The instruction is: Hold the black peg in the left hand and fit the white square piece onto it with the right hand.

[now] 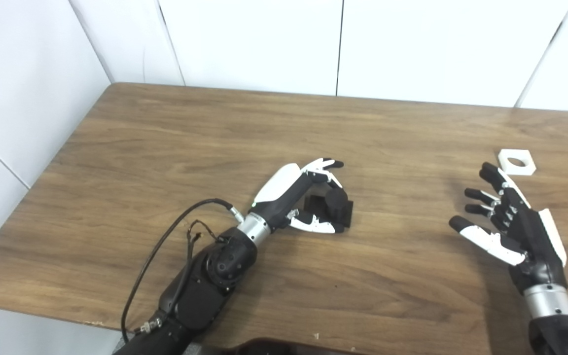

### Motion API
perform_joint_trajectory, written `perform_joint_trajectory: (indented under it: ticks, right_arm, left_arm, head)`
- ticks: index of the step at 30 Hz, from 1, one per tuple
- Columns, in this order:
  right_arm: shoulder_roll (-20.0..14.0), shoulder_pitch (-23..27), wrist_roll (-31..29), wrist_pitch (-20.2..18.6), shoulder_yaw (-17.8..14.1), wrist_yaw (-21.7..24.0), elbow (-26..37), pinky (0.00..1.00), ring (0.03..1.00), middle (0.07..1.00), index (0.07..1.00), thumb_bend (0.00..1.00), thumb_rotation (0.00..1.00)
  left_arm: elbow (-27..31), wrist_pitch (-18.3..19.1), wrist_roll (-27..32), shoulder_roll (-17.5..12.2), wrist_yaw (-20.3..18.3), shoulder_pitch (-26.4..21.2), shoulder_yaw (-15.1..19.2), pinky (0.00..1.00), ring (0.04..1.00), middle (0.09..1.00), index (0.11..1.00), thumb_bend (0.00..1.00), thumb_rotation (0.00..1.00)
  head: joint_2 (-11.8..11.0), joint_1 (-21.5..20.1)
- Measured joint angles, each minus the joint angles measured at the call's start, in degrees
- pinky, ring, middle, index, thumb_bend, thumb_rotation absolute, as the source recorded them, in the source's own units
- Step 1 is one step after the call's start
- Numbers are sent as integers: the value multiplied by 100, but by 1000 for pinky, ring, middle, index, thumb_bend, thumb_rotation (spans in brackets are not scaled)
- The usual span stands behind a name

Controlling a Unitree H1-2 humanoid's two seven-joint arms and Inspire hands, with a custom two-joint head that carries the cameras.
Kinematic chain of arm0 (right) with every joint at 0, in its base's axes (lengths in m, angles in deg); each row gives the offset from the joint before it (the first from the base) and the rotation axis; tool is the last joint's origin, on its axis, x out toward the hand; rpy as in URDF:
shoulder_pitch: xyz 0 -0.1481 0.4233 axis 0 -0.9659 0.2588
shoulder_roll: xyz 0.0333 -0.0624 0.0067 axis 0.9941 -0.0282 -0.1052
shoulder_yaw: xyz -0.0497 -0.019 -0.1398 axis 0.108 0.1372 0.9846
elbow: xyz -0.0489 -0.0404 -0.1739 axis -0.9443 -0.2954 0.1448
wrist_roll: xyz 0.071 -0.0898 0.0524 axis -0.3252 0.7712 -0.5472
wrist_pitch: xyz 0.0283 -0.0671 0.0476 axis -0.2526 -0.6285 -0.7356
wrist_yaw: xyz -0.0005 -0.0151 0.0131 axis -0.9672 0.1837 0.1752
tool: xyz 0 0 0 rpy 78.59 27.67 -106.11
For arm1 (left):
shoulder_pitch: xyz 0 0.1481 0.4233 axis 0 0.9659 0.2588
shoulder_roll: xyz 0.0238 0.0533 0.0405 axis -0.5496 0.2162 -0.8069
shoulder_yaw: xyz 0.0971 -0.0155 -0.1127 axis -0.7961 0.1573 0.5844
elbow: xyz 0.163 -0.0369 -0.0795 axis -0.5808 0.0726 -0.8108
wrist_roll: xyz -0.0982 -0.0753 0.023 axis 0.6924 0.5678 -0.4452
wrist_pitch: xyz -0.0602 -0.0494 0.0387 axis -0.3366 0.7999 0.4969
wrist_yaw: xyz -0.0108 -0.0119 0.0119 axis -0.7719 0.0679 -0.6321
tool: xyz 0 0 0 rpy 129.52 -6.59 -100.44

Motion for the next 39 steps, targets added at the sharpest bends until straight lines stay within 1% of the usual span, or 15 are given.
perform_joint_trajectory:
  ticks: [7, 8, 10, 11, 12, 13, 15, 17, 18, 20, 21, 25, 30, 36, 39]
  right_arm:
    - [76, 43, 43, -42, 65, -2, 44, 718, 795, 925, 919, 800, 357]
    - [95, 45, 56, -43, 77, -3, 58, 714, 789, 919, 916, 810, 370]
    - [118, 56, 96, -69, 89, -8, 110, 712, 784, 917, 915, 808, 371]
    - [121, 65, 133, -126, 89, -15, 161, 704, 775, 910, 913, 807, 362]
    - [121, 78, 178, -173, 91, -20, 205, 701, 774, 906, 911, 809, 359]
    - [121, 109, 217, -228, 95, -21, 241, 698, 775, 904, 910, 811, 359]
    - [115, 163, 304, -259, 89, -32, 284, 677, 786, 892, 894, 806, 368]
    - [90, 217, 461, -266, 87, -67, 332, 658, 785, 881, 882, 798, 376]
    - [81, 247, 540, -266, 87, -88, 354, 657, 782, 876, 877, 789, 371]
    - [31, 387, 829, -266, 84, -151, 406, 661, 771, 862, 866, 775, 352]
    - [1, 444, 910, -266, 83, -167, 407, 651, 761, 849, 855, 777, 336]
    - [-253, 733, 1388, -283, 51, -205, 409, 621, 750, 838, 831, 773, 298]
    - [-678, 1109, 2012, -641, 6, -188, 439, 584, 737, 822, 812, 774, 269]
    - [-1308, 1495, 2727, -702, 86, -3, 427, 677, 807, 841, 793, 756, 242]
    - [-1525, 1700, 2948, -769, 123, 129, 320, 670, 813, 840, 779, 758, 209]
  left_arm:
    - [94, 0, -137, -39, 81, 47, -80, 943, 951, 900, 493, 521, 77]
    - [111, -1, -136, -55, 81, 57, -81, 946, 952, 902, 493, 521, 76]
    - [149, -2, -135, -95, 80, 82, -84, 944, 953, 903, 493, 521, 75]
    - [171, -7, -132, -118, 79, 95, -85, 919, 952, 905, 494, 521, 75]
    - [177, -9, -124, -135, 76, 104, -84, 904, 953, 905, 494, 522, 74]
    - [196, -10, -94, -168, 68, 119, -84, 893, 953, 905, 494, 522, 74]
    - [224, -12, -50, -231, 20, 134, -84, 847, 940, 895, 493, 522, 71]
    - [221, -90, -48, -256, -4, 127, -85, 823, 933, 890, 493, 522, 70]
    - [219, -151, -53, -265, -1, 127, -84, 818, 932, 889, 492, 522, 70]
    - [174, -302, -61, -288, 27, 127, -77, 807, 927, 885, 492, 522, 71]
    - [162, -332, -61, -290, 28, 121, -76, 805, 928, 885, 492, 522, 71]
    - [120, -443, -42, -312, -4, 106, -51, 801, 924, 881, 492, 522, 70]
    - [5, -595, -43, -330, -17, 53, -23, 800, 917, 876, 491, 522, 68]
    - [-21, -659, -38, -331, -62, 45, 26, 782, 914, 875, 492, 522, 67]
    - [-23, -664, -1, -328, -77, 48, 42, 801, 916, 875, 491, 522, 68]
  head:
    - [79, -1141]
    - [62, -1491]
    - [62, -1494]
    - [9, -1999]
    - [9, -2004]
    - [35, -2169]
    - [27, -2311]
    - [-35, -2661]
    - [-35, -2715]
    - [-123, -3100]
    - [-123, -3103]
    - [-202, -3488]
    - [-220, -3595]
    - [-246, -3744]
    - [-263, -3744]
